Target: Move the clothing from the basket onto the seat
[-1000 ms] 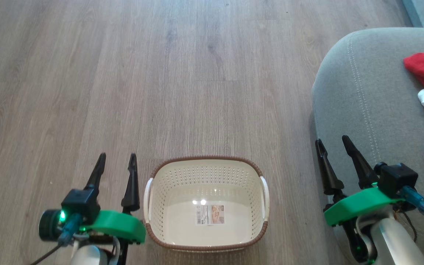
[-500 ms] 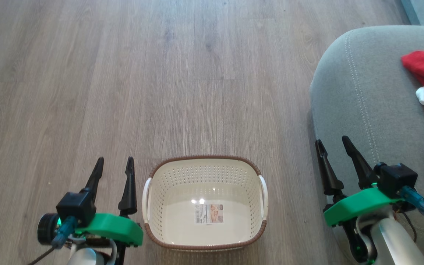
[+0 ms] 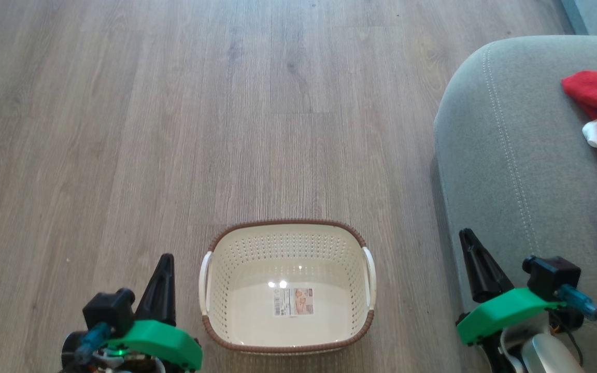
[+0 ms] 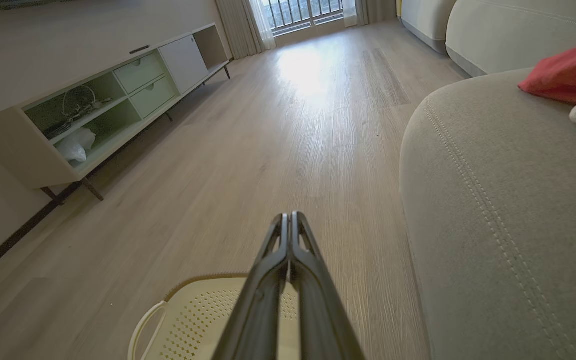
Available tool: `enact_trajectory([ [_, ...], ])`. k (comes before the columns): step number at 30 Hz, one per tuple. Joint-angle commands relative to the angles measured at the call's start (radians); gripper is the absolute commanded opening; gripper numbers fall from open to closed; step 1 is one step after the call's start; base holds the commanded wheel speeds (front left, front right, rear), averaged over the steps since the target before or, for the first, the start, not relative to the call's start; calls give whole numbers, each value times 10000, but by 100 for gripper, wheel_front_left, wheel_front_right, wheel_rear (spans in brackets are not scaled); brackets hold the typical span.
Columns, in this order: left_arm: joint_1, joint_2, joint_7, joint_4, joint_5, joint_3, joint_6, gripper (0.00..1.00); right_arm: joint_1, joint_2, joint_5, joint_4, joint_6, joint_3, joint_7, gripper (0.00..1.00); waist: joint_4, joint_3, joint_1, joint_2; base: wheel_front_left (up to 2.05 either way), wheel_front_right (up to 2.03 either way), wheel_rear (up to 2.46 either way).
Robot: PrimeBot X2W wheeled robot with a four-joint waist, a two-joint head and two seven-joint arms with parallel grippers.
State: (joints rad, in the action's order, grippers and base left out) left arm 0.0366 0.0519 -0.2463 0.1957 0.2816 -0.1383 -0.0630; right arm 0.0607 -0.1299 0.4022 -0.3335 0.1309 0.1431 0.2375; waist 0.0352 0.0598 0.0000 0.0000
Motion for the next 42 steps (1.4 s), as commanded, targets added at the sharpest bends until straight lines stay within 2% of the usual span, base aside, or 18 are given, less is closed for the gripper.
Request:
enact_trajectory([
  [1, -375, 31, 66, -321, 304, 80, 88, 0, 383, 15, 284, 341, 0, -99, -54, 0, -3, -9, 0, 0, 0, 0, 0],
  [42, -739, 172, 1096, -26, 4890, 695, 722, 0, 409, 202, 4376, 526, -1, -833, -1142, 0, -121, -199, 0, 0, 0, 0, 0],
])
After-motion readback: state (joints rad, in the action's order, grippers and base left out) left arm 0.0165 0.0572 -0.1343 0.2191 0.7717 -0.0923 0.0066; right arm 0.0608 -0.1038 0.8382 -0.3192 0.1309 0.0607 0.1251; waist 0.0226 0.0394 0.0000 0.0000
